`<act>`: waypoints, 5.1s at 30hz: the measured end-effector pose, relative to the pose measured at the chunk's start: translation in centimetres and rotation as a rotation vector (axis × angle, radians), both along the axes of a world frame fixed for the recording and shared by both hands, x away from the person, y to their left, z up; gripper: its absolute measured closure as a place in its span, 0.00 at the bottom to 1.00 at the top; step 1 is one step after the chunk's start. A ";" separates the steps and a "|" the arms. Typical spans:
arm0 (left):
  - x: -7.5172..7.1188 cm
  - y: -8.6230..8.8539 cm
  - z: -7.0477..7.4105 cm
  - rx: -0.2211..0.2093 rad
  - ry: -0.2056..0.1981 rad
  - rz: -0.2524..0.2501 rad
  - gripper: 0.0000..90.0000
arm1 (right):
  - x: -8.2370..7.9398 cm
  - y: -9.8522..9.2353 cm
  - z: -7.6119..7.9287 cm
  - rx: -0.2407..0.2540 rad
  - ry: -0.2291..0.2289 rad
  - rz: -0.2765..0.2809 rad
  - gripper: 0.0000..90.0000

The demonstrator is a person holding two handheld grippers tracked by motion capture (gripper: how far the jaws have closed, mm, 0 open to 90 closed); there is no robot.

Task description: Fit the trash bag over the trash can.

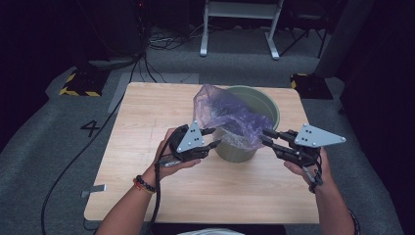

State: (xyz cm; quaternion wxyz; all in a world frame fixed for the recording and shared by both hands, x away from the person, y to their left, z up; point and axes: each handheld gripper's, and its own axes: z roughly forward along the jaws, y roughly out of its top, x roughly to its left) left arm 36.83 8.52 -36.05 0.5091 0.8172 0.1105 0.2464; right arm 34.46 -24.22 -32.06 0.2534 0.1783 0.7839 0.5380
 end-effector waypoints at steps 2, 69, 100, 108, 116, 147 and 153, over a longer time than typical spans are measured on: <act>0.0 -0.2 0.0 0.006 0.000 -0.006 0.70 | -0.1 0.1 0.3 0.005 -0.006 0.002 0.68; -0.8 2.2 -3.7 -0.014 0.112 0.029 0.59 | 2.9 -1.9 -1.5 0.082 0.054 -0.300 0.99; 5.6 3.1 2.1 -0.108 0.183 0.222 0.37 | 2.8 -3.8 -2.1 0.081 0.061 -0.313 0.97; 5.7 1.4 0.4 -0.025 0.172 0.167 0.75 | 2.9 -4.4 -2.6 0.084 0.078 -0.328 0.97; 6.1 1.1 -1.2 0.001 0.199 0.157 0.97 | 3.5 -4.9 -3.4 0.086 0.095 -0.355 0.97; 2.0 4.1 1.0 -0.156 0.133 0.135 0.26 | 3.5 -5.9 -3.0 0.055 0.019 -0.402 0.49; 1.5 4.3 2.3 -0.131 0.094 0.177 0.26 | 3.0 -6.7 -2.4 0.054 0.014 -0.403 0.41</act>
